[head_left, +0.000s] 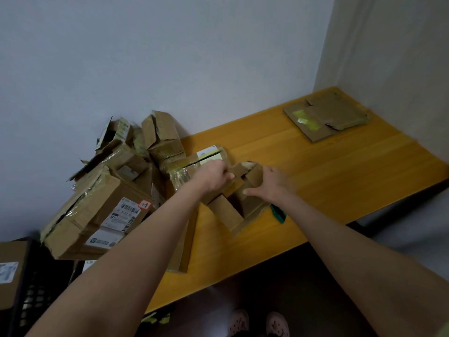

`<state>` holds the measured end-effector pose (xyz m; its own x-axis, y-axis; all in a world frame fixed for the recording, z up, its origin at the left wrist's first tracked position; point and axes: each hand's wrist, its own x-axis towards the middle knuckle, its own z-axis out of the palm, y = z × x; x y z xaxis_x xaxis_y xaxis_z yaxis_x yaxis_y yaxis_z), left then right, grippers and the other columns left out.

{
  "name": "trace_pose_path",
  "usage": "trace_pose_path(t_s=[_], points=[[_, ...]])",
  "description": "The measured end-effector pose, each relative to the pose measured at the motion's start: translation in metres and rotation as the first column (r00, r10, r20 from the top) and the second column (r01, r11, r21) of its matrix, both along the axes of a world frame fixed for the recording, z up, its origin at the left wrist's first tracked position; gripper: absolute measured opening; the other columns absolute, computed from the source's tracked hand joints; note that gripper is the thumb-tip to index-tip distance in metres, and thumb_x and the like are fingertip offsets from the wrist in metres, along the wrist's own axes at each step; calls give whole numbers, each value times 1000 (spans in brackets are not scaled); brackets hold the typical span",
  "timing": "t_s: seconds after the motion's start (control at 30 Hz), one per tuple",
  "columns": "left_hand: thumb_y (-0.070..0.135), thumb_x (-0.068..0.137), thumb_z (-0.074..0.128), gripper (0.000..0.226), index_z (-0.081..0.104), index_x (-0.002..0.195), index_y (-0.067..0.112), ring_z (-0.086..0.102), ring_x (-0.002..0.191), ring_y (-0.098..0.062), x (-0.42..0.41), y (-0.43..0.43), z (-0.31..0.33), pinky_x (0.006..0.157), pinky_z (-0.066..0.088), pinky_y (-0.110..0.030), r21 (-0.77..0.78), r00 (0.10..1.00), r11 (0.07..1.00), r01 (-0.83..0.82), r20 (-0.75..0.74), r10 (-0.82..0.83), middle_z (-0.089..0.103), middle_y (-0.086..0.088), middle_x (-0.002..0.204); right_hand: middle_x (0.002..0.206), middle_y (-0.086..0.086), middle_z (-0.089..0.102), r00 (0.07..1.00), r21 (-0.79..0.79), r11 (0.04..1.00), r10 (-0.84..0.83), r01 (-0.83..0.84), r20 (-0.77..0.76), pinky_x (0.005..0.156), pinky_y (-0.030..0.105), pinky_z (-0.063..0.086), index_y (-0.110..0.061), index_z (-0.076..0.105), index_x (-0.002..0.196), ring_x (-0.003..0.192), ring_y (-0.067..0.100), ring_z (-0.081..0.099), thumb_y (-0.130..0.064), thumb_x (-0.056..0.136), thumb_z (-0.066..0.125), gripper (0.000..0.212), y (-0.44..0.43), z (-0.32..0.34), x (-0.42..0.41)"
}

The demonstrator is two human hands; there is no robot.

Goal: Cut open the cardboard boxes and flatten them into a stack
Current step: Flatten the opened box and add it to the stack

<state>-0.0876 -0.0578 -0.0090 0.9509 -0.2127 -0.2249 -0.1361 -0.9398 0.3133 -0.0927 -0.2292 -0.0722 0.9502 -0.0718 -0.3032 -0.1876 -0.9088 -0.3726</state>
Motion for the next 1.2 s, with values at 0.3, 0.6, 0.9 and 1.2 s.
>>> trace_pose_path(t_s=[0.3, 0.6, 0.9, 1.2], points=[[38, 98, 51, 25, 64, 117, 28, 62, 103, -24, -2, 14, -6, 78, 51, -34, 37, 991, 994, -100, 96, 96, 67, 0, 111, 94, 7, 61, 1000, 426, 904, 18, -25, 21, 74, 39, 48, -11, 61, 100, 88, 27, 58, -30, 102, 38, 29, -13, 10, 2], [44, 69, 82, 108, 19, 151, 12, 39, 135, -35, -22, 27, -38, 108, 39, -52, -498, 684, 491, -715, -353, 638, 39, -15, 149, 72, -4, 52, 963, 452, 875, -246, 173, 108, 54, 31, 42, -19, 53, 74, 64, 10, 50, -32, 100, 44, 31, -24, 12, 4], [16, 87, 65, 35, 48, 118, 16, 59, 104, -27, -25, 34, -36, 79, 56, -39, -477, 791, 633, -610, -410, 454, 58, -13, 122, 82, -4, 53, 961, 709, 669, -271, 224, -47, 55, 27, 42, -18, 55, 82, 75, 12, 51, -30, 98, 51, 20, -32, 16, -17], [43, 78, 55, 58, 49, 130, 18, 54, 116, -43, -33, 78, -31, 83, 52, -55, -674, 670, 117, -729, -738, -81, 50, -20, 129, 100, 3, 63, 876, 855, 266, -330, 444, -353, 73, 33, 50, -14, 55, 107, 92, 20, 60, -22, 95, 57, 14, -55, 4, -26]])
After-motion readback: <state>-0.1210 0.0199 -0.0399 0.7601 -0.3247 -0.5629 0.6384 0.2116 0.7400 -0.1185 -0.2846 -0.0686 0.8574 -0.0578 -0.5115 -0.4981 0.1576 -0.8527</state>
